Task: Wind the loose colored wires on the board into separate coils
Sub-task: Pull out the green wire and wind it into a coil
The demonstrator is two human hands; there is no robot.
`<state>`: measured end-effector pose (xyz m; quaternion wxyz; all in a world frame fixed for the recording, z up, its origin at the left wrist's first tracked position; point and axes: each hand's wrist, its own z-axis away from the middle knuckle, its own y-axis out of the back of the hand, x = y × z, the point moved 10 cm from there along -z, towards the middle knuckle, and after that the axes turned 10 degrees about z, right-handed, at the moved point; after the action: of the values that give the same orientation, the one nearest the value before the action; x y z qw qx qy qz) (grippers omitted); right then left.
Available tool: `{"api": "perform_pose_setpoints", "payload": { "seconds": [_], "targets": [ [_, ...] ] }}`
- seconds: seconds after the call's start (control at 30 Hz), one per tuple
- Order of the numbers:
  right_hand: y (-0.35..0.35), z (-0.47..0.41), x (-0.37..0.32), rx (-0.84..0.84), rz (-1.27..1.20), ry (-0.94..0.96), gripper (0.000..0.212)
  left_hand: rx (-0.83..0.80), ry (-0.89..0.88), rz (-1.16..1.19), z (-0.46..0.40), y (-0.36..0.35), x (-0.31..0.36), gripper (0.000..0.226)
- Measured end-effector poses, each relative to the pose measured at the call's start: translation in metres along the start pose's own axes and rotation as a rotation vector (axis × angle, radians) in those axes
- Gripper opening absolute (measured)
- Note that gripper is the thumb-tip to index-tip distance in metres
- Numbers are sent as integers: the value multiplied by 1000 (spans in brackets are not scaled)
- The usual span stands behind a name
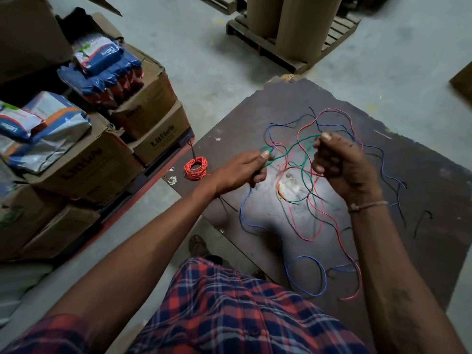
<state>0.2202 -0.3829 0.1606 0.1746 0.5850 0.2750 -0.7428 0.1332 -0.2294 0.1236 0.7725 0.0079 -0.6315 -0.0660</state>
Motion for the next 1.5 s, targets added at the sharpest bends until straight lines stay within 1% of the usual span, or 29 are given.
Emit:
{"api": "perform_pose_setpoints", "payload": {
  "seconds": [0.07,0.17,0.2,0.27,0.33,0.37,0.47,0.53,0.57,0.63,0.67,0.7,0.77,0.8,0.87,0.9,0.97,1.03,1.13,1.2,1.27,1.33,1.37,1.43,1.5],
  "targets": [
    [8,-12,5,47,63,-2,24,-93,29,179,6,-14,4,69],
    [18,-29,23,128,316,8,22,-248,53,370,15,-30,12,61],
    [15,-32,29,135,384,12,25,-295,50,430,18,-35,18,60],
    [8,-33,46,134,458,-11,35,-352,36,582,21,-41,30,63],
    [-3,-28,64,114,470,-73,29,-351,7,715,20,-40,43,67],
    [-10,-23,73,86,469,-105,28,-324,-14,749,17,-35,48,64],
    [-33,-8,89,-12,524,-169,52,-165,-70,785,7,-13,55,58],
    [-43,3,90,-72,609,-180,64,-38,-125,843,-1,3,54,53],
    [-47,8,87,-103,668,-164,64,26,-153,880,-5,10,54,49],
    [-55,19,77,-183,818,-119,55,136,-199,914,-11,22,50,33],
    [-59,24,73,-236,912,-91,47,191,-212,873,-14,28,48,33],
    [-63,28,69,-284,1007,-48,40,264,-208,768,-18,36,42,39],
    [-68,33,53,-325,1133,81,28,360,-167,458,-25,48,29,48],
    [-67,34,42,-315,1151,139,26,372,-132,297,-26,49,22,48],
    [-61,34,18,-269,1143,212,27,335,-43,26,-23,43,7,44],
    [-56,33,6,-236,1098,222,27,303,-10,-77,-20,38,2,43],
    [-39,29,-15,-149,864,207,22,216,3,-187,-12,26,-5,46],
    [-22,22,-30,-62,599,225,19,122,17,-153,-5,15,-14,49],
    [-10,8,-33,-12,264,222,16,19,52,82,4,-2,-22,50],
    [-5,-4,-25,35,159,181,14,-44,34,215,9,-14,-17,53],
    [4,-17,-14,130,198,160,17,-96,28,316,13,-22,-11,58],
    [12,-30,-2,214,340,165,16,-165,57,417,18,-32,-6,61],
    [13,-35,4,235,441,163,16,-204,80,479,21,-38,-3,58],
    [8,-43,22,216,644,149,15,-240,91,588,23,-43,3,49],
    [-7,-44,48,97,773,89,19,-230,57,663,22,-40,14,51]
  ]
}}
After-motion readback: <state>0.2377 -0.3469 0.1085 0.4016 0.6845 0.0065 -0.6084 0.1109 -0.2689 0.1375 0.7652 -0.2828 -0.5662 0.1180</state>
